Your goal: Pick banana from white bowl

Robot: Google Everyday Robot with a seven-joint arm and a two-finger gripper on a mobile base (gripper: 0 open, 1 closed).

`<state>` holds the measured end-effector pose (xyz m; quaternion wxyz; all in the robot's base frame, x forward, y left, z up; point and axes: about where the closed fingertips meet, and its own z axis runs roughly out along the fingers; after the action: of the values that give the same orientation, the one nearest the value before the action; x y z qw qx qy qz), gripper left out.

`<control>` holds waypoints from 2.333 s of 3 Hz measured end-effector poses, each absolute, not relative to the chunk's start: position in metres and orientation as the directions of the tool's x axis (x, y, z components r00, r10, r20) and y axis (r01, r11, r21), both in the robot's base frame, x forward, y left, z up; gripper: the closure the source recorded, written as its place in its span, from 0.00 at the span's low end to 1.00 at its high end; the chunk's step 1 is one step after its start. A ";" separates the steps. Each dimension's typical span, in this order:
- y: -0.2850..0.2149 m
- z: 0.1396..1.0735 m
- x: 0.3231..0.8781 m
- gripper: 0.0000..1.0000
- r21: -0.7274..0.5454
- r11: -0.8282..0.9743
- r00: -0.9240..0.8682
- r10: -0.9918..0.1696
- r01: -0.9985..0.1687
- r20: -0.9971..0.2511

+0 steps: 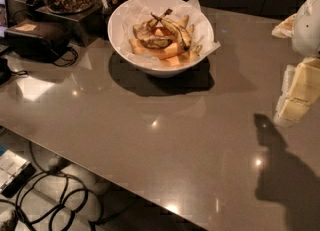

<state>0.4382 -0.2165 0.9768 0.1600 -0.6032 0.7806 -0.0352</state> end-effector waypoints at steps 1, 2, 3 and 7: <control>-0.216 0.977 0.438 0.00 -0.248 0.270 -0.221 -0.953 -0.930 -0.207; -0.219 0.979 0.437 0.00 -0.215 0.291 -0.256 -0.951 -0.932 -0.174; -0.208 0.987 0.462 0.00 -0.171 0.350 -0.321 -0.931 -0.921 -0.173; -0.151 1.011 0.578 0.00 -0.093 0.568 -0.509 -0.788 -0.818 -0.346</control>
Offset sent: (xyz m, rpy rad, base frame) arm -0.0077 -0.0100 0.0005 -0.0708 0.1502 -0.0772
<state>0.5778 -0.1506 1.0106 0.1777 -0.4627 0.8675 0.0412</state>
